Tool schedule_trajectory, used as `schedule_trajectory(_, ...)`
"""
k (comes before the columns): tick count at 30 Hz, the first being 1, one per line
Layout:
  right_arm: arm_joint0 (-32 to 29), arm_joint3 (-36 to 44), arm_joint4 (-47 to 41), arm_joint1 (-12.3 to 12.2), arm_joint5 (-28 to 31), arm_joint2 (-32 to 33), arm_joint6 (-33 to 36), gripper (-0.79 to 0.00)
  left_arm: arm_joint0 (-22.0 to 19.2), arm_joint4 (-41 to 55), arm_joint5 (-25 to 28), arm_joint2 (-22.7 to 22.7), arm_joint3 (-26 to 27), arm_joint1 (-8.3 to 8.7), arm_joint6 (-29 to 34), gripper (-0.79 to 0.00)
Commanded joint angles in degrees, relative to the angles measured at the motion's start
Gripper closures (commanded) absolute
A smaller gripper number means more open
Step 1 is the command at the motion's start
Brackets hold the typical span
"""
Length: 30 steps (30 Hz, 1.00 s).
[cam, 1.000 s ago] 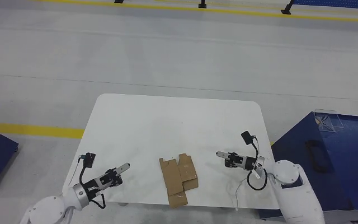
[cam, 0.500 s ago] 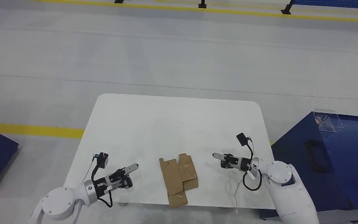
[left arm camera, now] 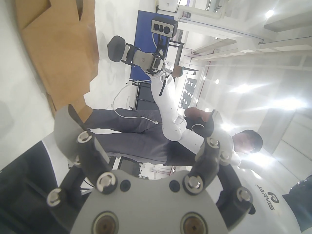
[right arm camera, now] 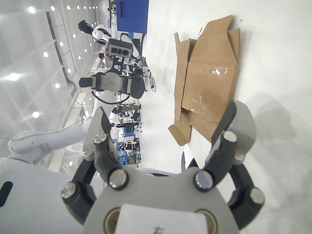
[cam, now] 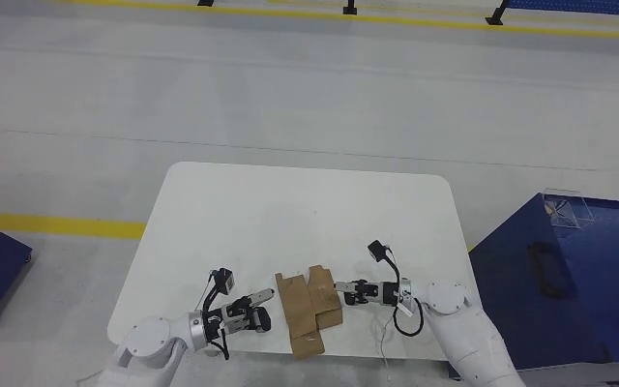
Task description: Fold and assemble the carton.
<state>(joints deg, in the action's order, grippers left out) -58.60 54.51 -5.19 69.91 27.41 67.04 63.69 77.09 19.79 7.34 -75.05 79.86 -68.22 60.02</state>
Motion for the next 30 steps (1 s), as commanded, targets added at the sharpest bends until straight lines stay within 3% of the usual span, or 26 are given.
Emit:
schedule_trajectory(1,1.6,-2.6,0.6,0.5,0.2,-1.5,-1.4,-0.785,-0.5,0.8,0.3,0.3,-1.2,-0.06,-0.3,-0.785)
schedule_trajectory(7,4.5,-7.2,1.5,1.6,2.3,-4.7,-3.8,-0.785,-1.7,1.9,0.9,1.3,-3.8,-0.09,0.1,-0.785)
schedule_trajectory(11,5.9,-9.5,-0.5,2.3,1.9,-6.7,-1.6,-0.785,-2.3,2.7,1.1,2.1,-4.6,-0.11,1.1,-0.785)
schedule_trajectory(18,7.8,-12.8,3.0,3.4,2.8,-9.4,-8.1,-0.785,-1.9,3.3,1.3,1.5,-4.4,0.33,1.9,-0.785)
schedule_trajectory(30,9.2,-14.8,1.8,4.5,3.8,-11.8,-6.6,-0.785,-2.0,3.1,1.4,3.0,-4.1,0.48,0.8,-0.785)
